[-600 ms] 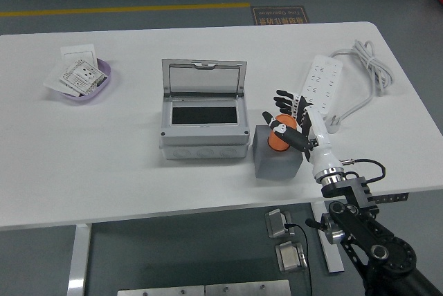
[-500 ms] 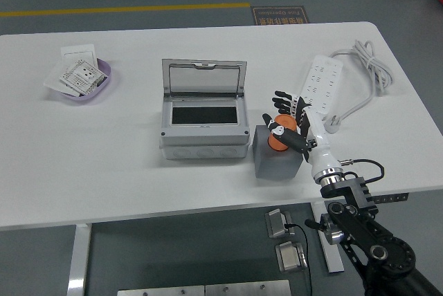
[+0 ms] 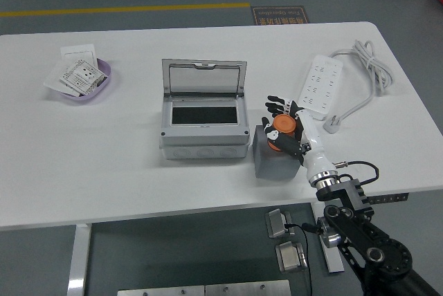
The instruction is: Pick up the cylinder from the cube,place it in the box,flap close box
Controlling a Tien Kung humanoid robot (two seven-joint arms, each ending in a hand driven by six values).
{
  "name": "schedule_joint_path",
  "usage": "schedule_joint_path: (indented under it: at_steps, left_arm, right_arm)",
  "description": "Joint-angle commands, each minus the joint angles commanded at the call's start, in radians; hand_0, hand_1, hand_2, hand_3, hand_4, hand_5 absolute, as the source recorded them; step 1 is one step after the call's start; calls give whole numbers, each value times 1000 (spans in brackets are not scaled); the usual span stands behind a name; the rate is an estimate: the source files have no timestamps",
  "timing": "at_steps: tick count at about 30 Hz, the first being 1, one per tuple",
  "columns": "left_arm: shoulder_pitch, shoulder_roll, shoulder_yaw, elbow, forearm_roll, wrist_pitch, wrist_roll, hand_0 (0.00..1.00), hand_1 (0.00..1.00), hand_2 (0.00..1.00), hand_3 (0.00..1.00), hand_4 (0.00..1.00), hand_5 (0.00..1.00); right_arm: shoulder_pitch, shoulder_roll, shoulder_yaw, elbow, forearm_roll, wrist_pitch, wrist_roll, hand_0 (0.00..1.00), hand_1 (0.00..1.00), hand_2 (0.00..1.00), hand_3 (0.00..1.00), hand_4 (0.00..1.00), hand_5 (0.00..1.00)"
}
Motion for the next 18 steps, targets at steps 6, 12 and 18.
schedule_joint_path:
  at_steps: [6,12,18]
  left_arm:
    - [0,0,3,0,-3,0,-2,613,678,631,629,711,485]
    - [1,0,7,0,-5,0,-5,611,678,631,629,711,483]
    - [0,0,11,0,-9,2,-7,610,678,631,629,711,483]
  right_arm:
    - [-3,0,-6,-7,5,0,1,766,750,707,768,624,17]
    - [-4,-1,-9,-10,10,0,1,762,749,698,760,624,28]
    - [-5,-1,-15,-11,33,0,8,763,745,696,755,621,31]
